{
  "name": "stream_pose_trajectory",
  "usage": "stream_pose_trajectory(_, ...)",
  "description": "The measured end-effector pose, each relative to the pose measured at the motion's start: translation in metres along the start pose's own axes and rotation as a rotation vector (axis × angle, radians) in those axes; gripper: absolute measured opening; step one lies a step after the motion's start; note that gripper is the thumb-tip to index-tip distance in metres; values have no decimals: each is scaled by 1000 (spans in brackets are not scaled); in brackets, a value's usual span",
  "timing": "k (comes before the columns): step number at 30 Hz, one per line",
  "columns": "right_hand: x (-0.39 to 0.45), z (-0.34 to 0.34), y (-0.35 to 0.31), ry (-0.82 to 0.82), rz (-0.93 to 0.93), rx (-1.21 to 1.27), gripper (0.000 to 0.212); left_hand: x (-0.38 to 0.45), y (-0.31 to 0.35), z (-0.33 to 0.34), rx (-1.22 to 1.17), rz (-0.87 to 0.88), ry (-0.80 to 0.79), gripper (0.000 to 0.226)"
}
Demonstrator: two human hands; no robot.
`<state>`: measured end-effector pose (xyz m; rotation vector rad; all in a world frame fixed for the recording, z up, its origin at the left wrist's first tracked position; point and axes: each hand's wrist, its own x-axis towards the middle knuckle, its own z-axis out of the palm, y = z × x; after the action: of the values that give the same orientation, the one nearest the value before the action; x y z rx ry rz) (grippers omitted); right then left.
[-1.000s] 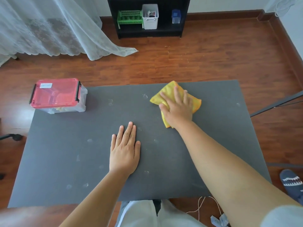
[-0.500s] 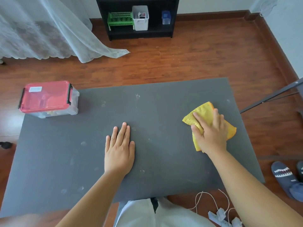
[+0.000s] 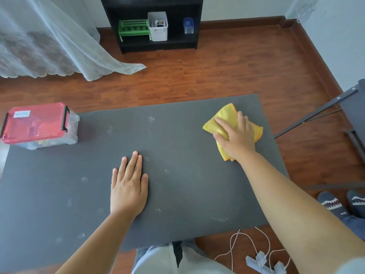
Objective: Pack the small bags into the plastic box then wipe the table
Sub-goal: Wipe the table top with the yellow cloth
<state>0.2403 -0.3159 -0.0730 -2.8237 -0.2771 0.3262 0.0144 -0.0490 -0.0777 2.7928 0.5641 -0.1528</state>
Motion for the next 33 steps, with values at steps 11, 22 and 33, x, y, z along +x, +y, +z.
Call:
stream_pose_trajectory(11, -1, 5, 33, 88, 341, -54, 64, -1, 2, -2, -4, 1, 8, 59)
stream_pose_trajectory(22, 3, 29, -57, -98, -160, -129, 65, 0, 2, -1, 5, -8, -6, 59)
stream_pose_trajectory(33, -31, 5, 34, 11, 171, -106, 57, 0, 3, -3, 3, -3, -6, 60)
